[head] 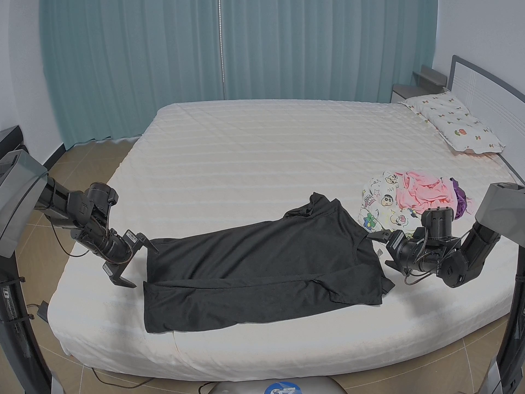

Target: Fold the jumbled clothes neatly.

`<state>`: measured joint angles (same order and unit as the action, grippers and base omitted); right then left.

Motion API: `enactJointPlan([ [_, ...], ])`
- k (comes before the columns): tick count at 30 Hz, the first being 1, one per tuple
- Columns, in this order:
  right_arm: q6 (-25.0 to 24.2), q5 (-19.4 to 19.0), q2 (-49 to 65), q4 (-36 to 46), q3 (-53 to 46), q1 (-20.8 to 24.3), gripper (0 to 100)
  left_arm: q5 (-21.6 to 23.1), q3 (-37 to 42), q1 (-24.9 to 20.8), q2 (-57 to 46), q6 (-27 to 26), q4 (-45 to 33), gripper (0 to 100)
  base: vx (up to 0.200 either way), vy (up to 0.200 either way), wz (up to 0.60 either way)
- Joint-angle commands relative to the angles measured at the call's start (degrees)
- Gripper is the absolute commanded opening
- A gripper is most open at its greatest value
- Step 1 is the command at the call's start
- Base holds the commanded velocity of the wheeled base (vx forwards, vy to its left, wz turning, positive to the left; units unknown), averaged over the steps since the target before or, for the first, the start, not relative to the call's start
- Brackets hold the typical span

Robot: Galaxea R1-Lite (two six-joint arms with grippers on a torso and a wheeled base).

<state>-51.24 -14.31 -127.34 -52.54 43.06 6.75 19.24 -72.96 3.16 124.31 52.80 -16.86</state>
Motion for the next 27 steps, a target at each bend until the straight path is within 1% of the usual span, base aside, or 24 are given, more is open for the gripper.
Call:
enactJointPlan([
  [1, 0.08, -0.01, -0.45, -0.02, 0.01, 0.01, 100, 0.19, 0.1, -0.17, 0.15, 0.02, -0.1, 100, 0.2, 0.0, 0.0],
  [2, 0.08, -0.01, -0.45, -0.02, 0.01, 0.01, 100, 0.27, 0.1, -0.17, 0.15, 0.02, -0.1, 100, 0.2, 0.0, 0.0],
  [16, 0.17, -0.01, -0.45, -0.02, 0.01, 0.01, 100, 0.27, -0.16, -0.17, 0.23, -0.06, 0.16, 100, 0.0, 0.0, 0.0],
  [20, 0.7, -0.01, -0.45, -0.02, 0.1, 0.01, 100, 0.01, -2.45, 0.09, 0.85, 0.46, 1.13, 100, 0.0, 0.0, 0.0],
  [24, 0.7, -0.01, -0.54, -0.02, 0.27, -0.07, 100, -1.48, -4.65, -0.17, 2.26, 0.55, 1.39, 100, 0.0, 0.0, 0.0],
  [27, 0.79, 0.07, -1.33, -0.02, 0.45, 0.1, 100, -2.54, -9.66, -0.17, 5.07, 0.11, 1.39, 100, 0.0, 0.0, 0.0],
])
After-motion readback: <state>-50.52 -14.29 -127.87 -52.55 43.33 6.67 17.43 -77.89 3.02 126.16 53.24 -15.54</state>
